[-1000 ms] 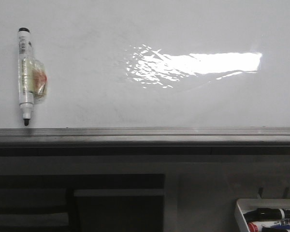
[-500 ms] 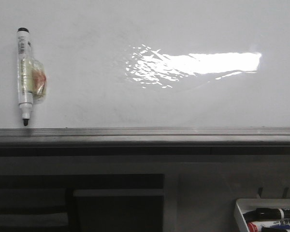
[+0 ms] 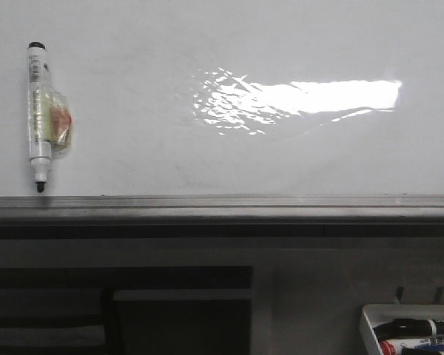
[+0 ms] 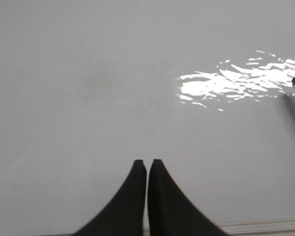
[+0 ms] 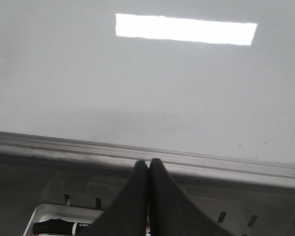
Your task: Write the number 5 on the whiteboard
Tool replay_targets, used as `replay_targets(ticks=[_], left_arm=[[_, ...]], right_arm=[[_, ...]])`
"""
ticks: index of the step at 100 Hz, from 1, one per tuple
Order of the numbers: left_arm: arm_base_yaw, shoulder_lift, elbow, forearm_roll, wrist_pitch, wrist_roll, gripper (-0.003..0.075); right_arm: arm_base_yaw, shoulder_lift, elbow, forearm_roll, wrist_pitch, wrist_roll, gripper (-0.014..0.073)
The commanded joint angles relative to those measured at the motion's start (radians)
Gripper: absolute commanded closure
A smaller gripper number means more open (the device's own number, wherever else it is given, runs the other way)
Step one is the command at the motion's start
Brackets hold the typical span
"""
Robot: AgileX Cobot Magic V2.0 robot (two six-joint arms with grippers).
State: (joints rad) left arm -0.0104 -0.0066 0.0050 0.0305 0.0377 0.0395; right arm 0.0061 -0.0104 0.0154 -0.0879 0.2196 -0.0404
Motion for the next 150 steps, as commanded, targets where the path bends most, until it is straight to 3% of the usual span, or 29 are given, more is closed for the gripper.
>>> replay_targets(ticks=[1,38,66,73,84,92,101,121,135,150], left_arm=[[-0.001,-0.025,0.013,-0.017,-0.099,-0.004,0.0741],[-0.001,0.155,-0.191,-0.094,0.119,-0.004,0.0741],[-0.001,0.256,-0.245,-0.092,0.086,-0.004,0.0736],[-0.006,0.273,-0.245,-0.092,0.086,-0.004,0.0673],[-0.006,0.293,-0.245,-0.092,0.076,-0.004,0.0405],[-0.006,0.306,-0.240,-0.125,0.017,-0.004,0.0286],[-0.008,0.328,-0.232,-0.180,-0.077,-0.004,0.0270],[-0.033,0.395,-0.247,-0.180,-0.074,-0.004,0.0273],[-0.153,0.456,-0.247,-0.184,-0.103,-0.004,0.0273],[-0.349,0.534,-0.247,-0.191,-0.172,-0.004,0.0273]], right_arm=[[-0.005,-0.019,0.024,0.011,-0.092,-0.004,0.0655],[-0.005,0.055,-0.059,0.123,-0.033,-0.004,0.0655],[-0.005,0.248,-0.203,0.190,0.078,-0.004,0.0655],[-0.005,0.285,-0.207,0.229,0.074,-0.004,0.0655],[-0.005,0.314,-0.207,0.231,0.069,-0.004,0.0655],[-0.005,0.318,-0.207,0.231,0.062,-0.004,0.0655],[-0.005,0.318,-0.207,0.231,0.053,-0.004,0.0655],[-0.005,0.318,-0.207,0.231,0.051,-0.004,0.0655],[-0.005,0.318,-0.207,0.231,0.049,-0.004,0.0655],[-0.005,0.318,-0.207,0.231,0.047,-0.004,0.0655]])
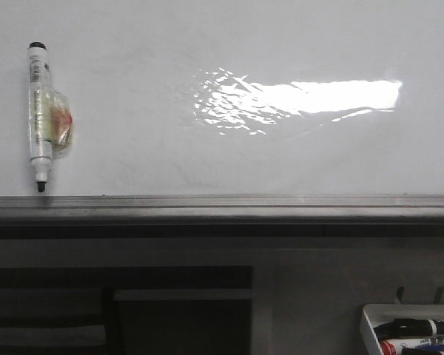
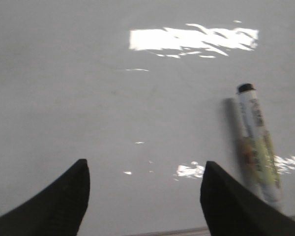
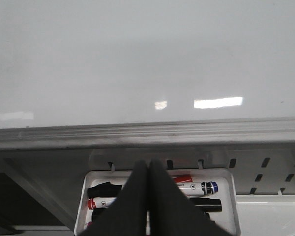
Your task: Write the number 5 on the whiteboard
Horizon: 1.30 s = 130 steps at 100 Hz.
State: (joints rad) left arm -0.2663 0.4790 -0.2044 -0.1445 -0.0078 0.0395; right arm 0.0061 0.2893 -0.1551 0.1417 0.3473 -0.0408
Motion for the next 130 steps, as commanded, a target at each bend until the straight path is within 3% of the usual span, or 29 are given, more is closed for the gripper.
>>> replay_targets(ticks=[1,18,35,65,119,130], left_arm=[[-0.102,0.052,-0.037,-0.016,-0.132,-0.004,0.0273],[-0.291,0.176,-0.037,-0.106,-0.273,-0.004,0.0279],[-0.387,0.321,-0.042,-0.204,-0.424,-0.004,0.0279],[-0.421,0.548,-0.126,-0.242,-0.450,-0.004,0.0279],[-0.421,0.723,-0.155,-0.293,-0.470,-0.004,0.0281],[-0.421,0.752,-0.155,-0.293,-0.480,-0.004,0.0361]], right_arm=[[-0.005,0.018,-0.037,0.002,-0.081,-0.004,0.0655],[-0.005,0.018,-0.037,0.002,-0.081,-0.004,0.0655],[-0.005,0.018,-0.037,0.002,-0.081,-0.004,0.0655],[-0.005,0.018,-0.037,0.002,-0.081,-0.004,0.0655],[-0.005,0.018,-0.037,0.002,-0.080,-0.004,0.0655],[-0.005,0.018,-0.037,0.002,-0.080,-0.004,0.0655]])
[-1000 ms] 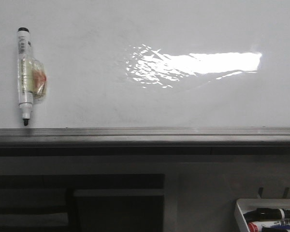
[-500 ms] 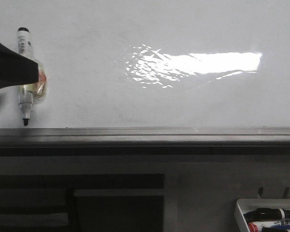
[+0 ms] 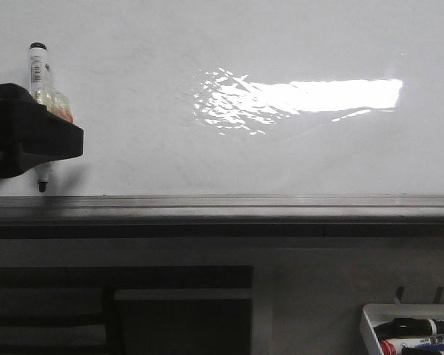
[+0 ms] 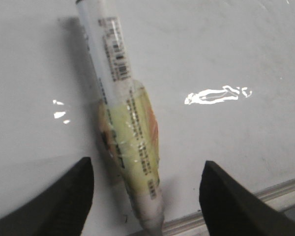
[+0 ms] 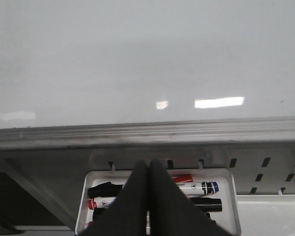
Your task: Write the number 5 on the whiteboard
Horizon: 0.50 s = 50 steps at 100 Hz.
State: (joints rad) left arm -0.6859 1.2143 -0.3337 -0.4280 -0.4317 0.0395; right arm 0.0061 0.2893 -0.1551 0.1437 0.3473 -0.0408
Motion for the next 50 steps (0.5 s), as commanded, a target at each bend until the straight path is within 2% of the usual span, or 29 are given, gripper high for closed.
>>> replay_targets(ticks=[1,6,7,8,18,35,50], left_arm=[[-0.001,0.018,-0.026,-0.010,-0.056,-0.004,0.0383],[-0.001,0.023,-0.026,-0.010,-0.056,-0.004,0.0478],[-0.001,0.023,-0.026,-0.010,-0.056,-0.004,0.0478],[-0.001,0.025,-0.026,-0.010,-0.056,-0.004,0.0524],[-0.001,0.023,-0.026,-0.010,-0.050,-0.004,0.0745],[-0.001,0.021,-0.026,0.002,-0.040,-0.004,0.0741],[-0.001,-0.002,-0.026,0.133,0.002,-0.004,0.0741]], right_arm=[[-0.005,0.018,-0.037,0.000,-0.080,-0.004,0.0655],[-0.004,0.018,-0.037,0.000,-0.079,-0.004,0.0655],[-0.004,0.018,-0.037,0.000,-0.079,-0.004,0.0655],[-0.004,0.018,-0.037,0.000,-0.079,-0.004,0.0655],[0.011,0.018,-0.038,0.027,-0.068,-0.004,0.0655],[0.110,0.029,-0.053,0.043,-0.039,-0.004,0.0655],[0.327,0.072,-0.069,0.053,-0.018,-0.009,0.0655]])
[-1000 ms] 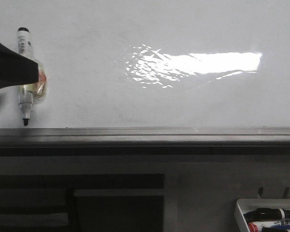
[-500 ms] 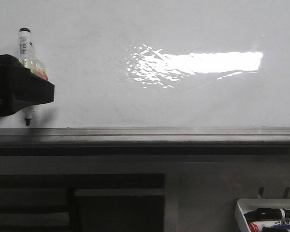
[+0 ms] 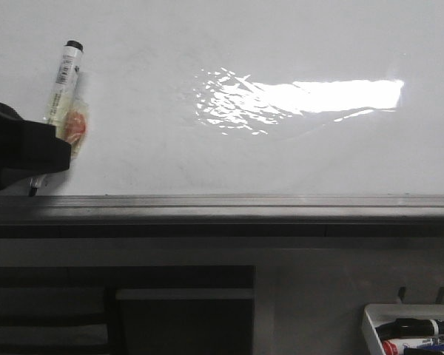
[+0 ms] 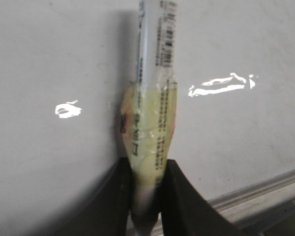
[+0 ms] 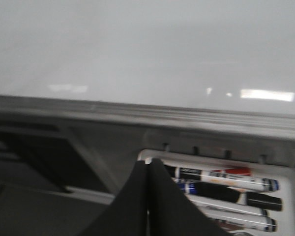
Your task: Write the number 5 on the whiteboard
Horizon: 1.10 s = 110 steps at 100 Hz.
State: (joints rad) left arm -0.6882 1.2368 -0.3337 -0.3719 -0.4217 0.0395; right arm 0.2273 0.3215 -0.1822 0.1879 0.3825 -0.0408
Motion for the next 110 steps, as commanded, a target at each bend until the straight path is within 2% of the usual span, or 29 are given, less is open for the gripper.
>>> replay_targets(ticks=[1,16,28,33,40,52,59,84,110], left_arm=[[0.001,-0.027,-0.026,0.097,-0.005,-0.004,0.0741],[0.001,-0.085,-0.026,0.344,0.057,-0.004,0.0741],[0.001,-0.137,-0.026,0.521,0.059,-0.004,0.0741],[0.001,-0.156,-0.026,0.622,0.059,-0.004,0.0741],[0.001,-0.178,-0.026,0.767,0.048,-0.004,0.0741],[0.001,-0.192,-0.026,0.956,-0.008,-0.004,0.0741],[0.001,-0.192,-0.026,1.024,-0.034,-0.004,0.0741],[0.001,-0.186,-0.026,1.044,-0.099,-0.004,0.0741],[0.001,-0.186,-0.024,1.045,-0.097,-0.004,0.0741]], right_arm=[[0.116,0.043,-0.042,0.009,-0.053,-0.010,0.0655],[0.292,0.125,-0.068,0.007,-0.062,-0.032,0.0655],[0.375,0.214,-0.120,0.007,-0.065,-0.037,0.0648],[0.404,0.259,-0.157,0.007,-0.065,-0.037,0.0611],[0.444,0.313,-0.213,0.011,-0.069,-0.037,0.0494],[0.514,0.405,-0.314,0.014,-0.104,-0.037,0.0199],[0.554,0.456,-0.368,0.014,-0.137,-0.037,0.0117],[0.679,0.640,-0.509,0.014,-0.224,-0.037,0.0138],[0.691,0.769,-0.572,0.008,-0.282,-0.037,0.0143]])
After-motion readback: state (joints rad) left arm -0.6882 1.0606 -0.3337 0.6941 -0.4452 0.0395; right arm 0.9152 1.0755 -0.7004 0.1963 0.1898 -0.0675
